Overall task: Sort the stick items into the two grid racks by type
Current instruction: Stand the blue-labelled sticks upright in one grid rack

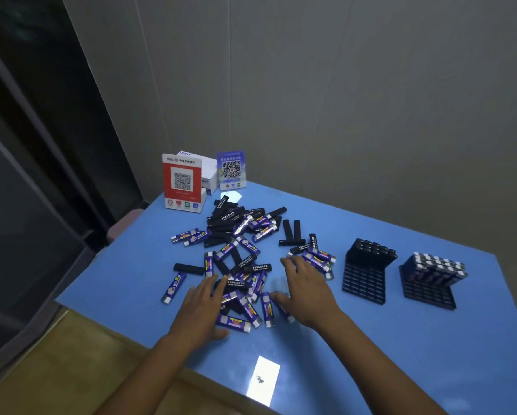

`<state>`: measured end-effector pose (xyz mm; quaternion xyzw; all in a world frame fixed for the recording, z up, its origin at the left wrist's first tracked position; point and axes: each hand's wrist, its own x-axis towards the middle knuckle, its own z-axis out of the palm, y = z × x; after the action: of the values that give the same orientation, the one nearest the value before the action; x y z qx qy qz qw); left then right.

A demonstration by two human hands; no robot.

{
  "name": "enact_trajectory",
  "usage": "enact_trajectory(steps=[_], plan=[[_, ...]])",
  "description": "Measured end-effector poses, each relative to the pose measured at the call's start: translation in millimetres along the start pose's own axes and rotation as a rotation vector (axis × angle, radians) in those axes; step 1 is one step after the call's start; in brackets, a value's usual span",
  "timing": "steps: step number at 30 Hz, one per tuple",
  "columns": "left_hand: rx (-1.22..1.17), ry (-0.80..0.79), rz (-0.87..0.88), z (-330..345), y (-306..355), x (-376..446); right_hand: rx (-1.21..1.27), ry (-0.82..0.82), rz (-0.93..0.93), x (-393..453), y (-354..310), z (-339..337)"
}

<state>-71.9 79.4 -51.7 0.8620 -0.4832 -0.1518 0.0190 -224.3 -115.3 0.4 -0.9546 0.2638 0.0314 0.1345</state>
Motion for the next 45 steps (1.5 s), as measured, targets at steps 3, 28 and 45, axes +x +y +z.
enact_trajectory(steps=[3, 28, 45], plan=[[-0.047, -0.053, 0.062, 6.1, -9.7, 15.0, 0.003, -0.009, 0.028, 10.3, -6.3, 6.4], [-0.051, -0.044, 0.191, 7.6, 8.9, 87.4, 0.024, -0.001, 0.112, 43.1, -1.6, 7.8], [-0.062, 0.008, 0.022, 2.5, 58.3, 121.2, 0.016, 0.010, 0.060, 66.7, 40.7, -4.9]])
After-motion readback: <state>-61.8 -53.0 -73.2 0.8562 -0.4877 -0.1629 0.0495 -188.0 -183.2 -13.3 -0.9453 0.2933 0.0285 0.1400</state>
